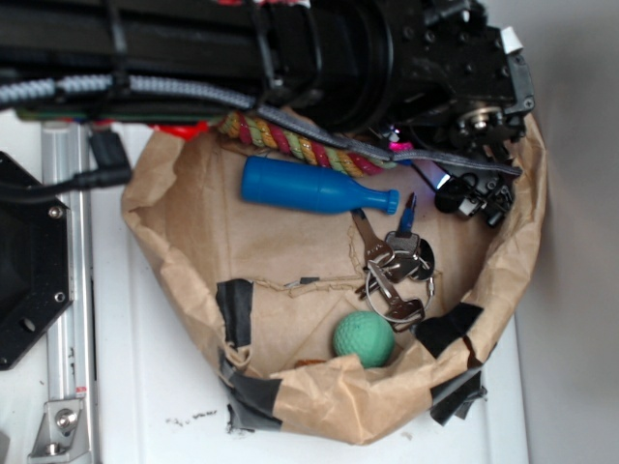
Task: Grab the multicolored rope.
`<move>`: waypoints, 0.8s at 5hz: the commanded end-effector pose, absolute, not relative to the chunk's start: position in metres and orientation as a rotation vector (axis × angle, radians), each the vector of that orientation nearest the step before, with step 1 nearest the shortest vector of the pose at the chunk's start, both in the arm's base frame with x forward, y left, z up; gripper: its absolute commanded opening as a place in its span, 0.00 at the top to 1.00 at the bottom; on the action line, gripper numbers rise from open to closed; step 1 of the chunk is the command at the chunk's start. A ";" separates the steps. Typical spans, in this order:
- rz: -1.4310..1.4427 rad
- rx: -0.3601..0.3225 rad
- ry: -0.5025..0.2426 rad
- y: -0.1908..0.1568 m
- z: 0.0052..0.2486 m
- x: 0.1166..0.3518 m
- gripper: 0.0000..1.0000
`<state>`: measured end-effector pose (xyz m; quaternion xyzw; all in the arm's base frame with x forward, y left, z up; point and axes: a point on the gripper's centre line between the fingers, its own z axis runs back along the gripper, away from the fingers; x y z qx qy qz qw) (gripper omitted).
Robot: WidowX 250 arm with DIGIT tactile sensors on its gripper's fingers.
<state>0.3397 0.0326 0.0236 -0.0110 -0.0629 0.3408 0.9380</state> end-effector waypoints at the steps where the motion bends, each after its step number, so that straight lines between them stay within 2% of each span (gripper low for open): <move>1: 0.623 -0.028 -0.098 0.005 0.010 0.317 1.00; 3: 0.582 -0.045 -0.067 0.003 -0.003 0.282 1.00; 4: 0.530 -0.044 -0.053 0.002 -0.003 0.281 1.00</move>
